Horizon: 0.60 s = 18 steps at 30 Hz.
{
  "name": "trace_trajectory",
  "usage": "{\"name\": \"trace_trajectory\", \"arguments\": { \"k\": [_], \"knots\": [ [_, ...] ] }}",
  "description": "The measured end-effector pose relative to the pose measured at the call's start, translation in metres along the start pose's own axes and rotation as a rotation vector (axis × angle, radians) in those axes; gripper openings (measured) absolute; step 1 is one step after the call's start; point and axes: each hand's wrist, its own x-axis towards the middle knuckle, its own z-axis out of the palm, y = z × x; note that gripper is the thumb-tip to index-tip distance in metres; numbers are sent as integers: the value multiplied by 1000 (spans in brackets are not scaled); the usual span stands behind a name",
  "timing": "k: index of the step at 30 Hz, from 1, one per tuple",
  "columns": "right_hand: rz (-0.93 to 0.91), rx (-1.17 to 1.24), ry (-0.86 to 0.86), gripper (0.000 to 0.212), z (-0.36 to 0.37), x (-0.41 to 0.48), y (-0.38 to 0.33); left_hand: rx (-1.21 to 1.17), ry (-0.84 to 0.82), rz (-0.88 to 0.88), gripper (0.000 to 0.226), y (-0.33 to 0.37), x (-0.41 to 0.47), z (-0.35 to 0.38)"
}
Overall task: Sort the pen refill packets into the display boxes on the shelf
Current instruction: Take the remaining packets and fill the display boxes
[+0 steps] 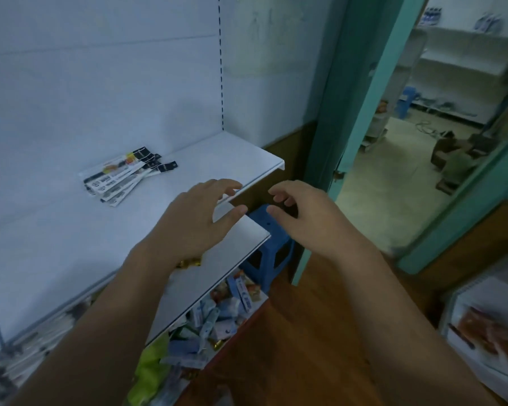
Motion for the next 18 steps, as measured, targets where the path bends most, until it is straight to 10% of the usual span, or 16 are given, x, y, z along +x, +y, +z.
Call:
{"name": "trace_trajectory", "arguments": {
  "k": [18],
  "knots": [
    [-316, 16, -286, 37, 101, 242, -38, 286, 227, -340, 50, -153, 65, -68]
  ]
}}
